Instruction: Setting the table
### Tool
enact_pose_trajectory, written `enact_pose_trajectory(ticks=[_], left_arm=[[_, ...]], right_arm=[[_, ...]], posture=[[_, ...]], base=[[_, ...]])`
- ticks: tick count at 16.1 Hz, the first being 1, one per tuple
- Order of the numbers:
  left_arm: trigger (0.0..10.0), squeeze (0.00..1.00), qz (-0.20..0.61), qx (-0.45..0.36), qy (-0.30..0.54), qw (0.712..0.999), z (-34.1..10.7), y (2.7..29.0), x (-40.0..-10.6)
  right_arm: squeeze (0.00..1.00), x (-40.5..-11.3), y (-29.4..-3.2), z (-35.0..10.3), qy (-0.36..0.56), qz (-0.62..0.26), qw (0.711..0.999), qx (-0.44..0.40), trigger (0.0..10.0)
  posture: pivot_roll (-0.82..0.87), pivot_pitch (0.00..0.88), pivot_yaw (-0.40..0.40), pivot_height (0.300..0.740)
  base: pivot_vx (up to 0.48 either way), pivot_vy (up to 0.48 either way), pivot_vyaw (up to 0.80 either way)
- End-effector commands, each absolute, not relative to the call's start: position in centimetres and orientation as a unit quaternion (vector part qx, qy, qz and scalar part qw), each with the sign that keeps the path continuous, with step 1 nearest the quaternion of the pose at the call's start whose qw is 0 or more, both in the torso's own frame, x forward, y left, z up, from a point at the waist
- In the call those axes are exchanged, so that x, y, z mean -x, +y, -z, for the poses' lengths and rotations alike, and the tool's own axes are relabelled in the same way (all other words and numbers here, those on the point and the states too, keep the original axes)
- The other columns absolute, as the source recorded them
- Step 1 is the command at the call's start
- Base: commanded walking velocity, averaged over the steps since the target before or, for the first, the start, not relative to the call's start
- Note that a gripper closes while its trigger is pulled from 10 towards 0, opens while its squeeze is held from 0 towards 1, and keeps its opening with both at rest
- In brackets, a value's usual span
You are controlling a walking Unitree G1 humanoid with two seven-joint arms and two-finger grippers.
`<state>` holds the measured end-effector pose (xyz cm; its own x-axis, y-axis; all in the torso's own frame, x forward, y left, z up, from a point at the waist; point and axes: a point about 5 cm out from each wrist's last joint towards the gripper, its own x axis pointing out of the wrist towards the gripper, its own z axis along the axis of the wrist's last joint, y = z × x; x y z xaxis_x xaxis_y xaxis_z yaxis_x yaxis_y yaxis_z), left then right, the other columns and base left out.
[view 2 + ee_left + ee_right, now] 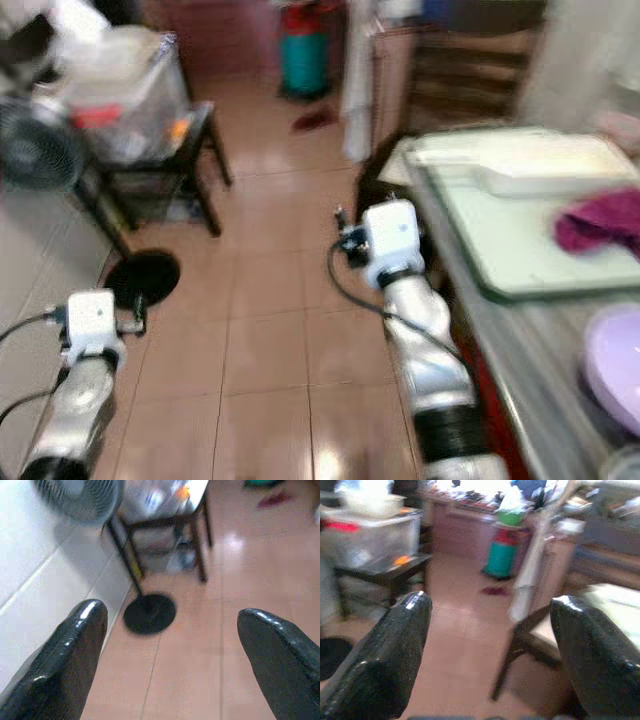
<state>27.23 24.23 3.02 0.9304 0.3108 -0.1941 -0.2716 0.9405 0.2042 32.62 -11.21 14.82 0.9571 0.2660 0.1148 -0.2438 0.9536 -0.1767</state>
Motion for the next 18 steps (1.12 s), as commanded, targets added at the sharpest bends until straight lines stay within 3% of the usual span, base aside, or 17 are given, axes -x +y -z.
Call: enact_pose_trajectory(ticks=[1, 3, 7, 11, 18], left_arm=[[10.0, 0.00, -0.140, -0.084, 0.113, 0.980, -2.8, 24.0, -27.2], [10.0, 0.00, -0.075, -0.055, 0.165, 0.982, -0.4, 22.4, -26.4], [10.0, 0.00, -0.025, -0.046, 0.235, 0.971, 2.2, 20.5, -25.2], [10.0, 0.00, 0.022, -0.050, 0.337, 0.940, 5.5, 19.2, -22.3], [10.0, 0.00, 0.021, -0.049, 0.388, 0.920, 6.8, 19.8, -20.3]], right_arm=[[0.03, -32.7, -11.5, -14.7, -0.071, -0.127, 0.986, 0.080, 10.0], [0.00, -33.1, -12.3, -11.7, -0.016, -0.091, 0.994, 0.062, 10.0], [0.00, -32.9, -12.9, -7.2, 0.070, -0.068, 0.993, 0.064, 10.0], [0.00, -29.9, -13.3, -0.4, 0.223, -0.062, 0.971, 0.051, 10.0], [0.00, -24.8, -14.2, 4.8, 0.370, -0.066, 0.925, 0.050, 10.0]], posture=[[-0.10, 0.071, 0.038, 0.740], [-0.09, 0.059, 0.026, 0.740], [-0.06, 0.042, 0.003, 0.740], [-0.04, 0.018, -0.027, 0.740], [-0.05, 0.001, -0.019, 0.740]], base=[[0.000, 0.000, 0.80], [0.000, 0.000, 0.30], [0.000, 0.000, 0.00], [0.000, 0.000, 0.00], [0.000, 0.000, 0.00]])
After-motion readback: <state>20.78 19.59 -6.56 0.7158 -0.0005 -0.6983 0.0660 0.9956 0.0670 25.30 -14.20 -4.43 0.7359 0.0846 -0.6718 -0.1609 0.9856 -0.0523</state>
